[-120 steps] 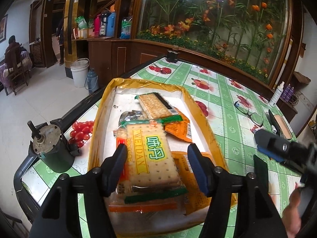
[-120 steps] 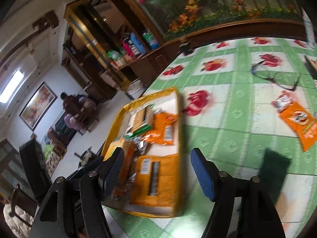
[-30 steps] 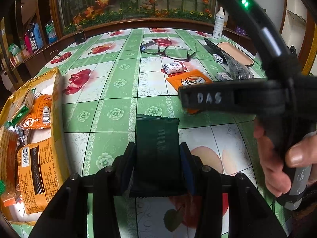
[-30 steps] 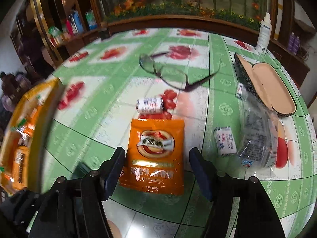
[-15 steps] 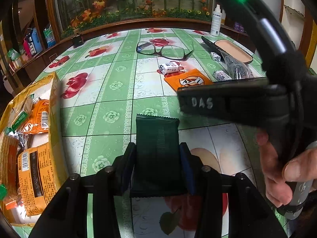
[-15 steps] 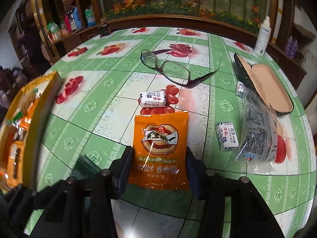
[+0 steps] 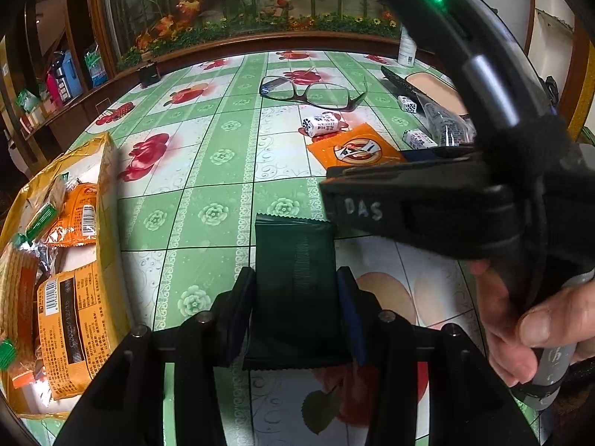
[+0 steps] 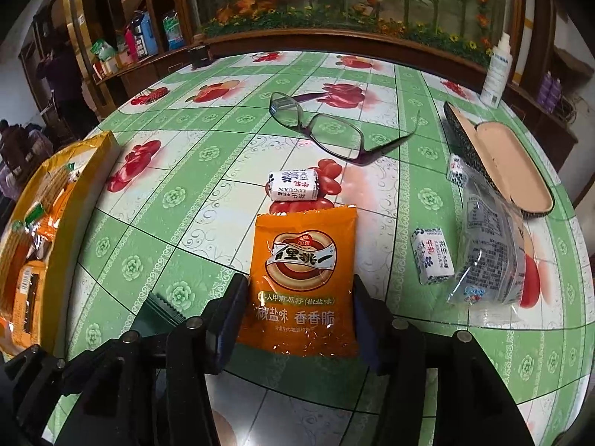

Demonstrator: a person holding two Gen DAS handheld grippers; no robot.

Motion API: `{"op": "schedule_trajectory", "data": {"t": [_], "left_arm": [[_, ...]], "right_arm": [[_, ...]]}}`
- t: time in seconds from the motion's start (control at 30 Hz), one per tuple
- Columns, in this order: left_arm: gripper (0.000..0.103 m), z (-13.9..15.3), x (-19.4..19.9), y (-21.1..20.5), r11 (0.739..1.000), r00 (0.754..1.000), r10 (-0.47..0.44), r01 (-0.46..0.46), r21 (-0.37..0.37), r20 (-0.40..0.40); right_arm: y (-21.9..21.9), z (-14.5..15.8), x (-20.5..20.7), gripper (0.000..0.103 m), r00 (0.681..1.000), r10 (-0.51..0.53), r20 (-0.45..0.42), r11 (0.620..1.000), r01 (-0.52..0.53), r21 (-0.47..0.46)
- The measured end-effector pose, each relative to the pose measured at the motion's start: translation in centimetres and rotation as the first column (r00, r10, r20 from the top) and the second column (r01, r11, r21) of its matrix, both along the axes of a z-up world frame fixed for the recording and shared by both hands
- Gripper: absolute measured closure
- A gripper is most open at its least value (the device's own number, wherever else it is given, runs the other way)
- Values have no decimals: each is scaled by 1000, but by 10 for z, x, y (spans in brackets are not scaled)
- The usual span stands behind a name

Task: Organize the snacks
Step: 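Close the right gripper on the orange sausage packet while the left holds the green packet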

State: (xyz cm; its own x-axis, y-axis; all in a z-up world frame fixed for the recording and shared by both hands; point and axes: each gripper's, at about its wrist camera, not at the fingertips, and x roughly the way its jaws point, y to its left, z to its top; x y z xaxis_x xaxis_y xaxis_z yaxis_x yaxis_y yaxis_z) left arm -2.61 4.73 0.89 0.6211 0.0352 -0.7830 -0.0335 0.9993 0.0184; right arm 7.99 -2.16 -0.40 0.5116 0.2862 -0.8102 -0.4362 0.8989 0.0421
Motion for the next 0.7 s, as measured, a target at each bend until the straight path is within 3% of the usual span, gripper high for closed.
{"op": "schedule_trajectory", "data": {"t": [0.2, 0.4, 0.57, 0.7], "left_arm": [[60, 0, 0, 0, 1000, 1000, 0, 0, -1, -1], [60, 6, -7, 2, 1000, 1000, 4, -4, -20, 9], [60, 35, -30, 9, 999, 997, 29, -27, -27, 68], [60, 51, -45, 16, 998, 995, 57, -57, -9, 85]], "right_arm": [[2, 0, -1, 46, 1000, 5, 24, 1000, -5, -26], [-4, 2, 0, 51, 1000, -27, 7, 1000, 27, 10], [-13, 7, -8, 60, 1000, -25, -17, 997, 26, 71], [-11, 6, -11, 60, 1000, -22, -12, 997, 23, 71]]}}
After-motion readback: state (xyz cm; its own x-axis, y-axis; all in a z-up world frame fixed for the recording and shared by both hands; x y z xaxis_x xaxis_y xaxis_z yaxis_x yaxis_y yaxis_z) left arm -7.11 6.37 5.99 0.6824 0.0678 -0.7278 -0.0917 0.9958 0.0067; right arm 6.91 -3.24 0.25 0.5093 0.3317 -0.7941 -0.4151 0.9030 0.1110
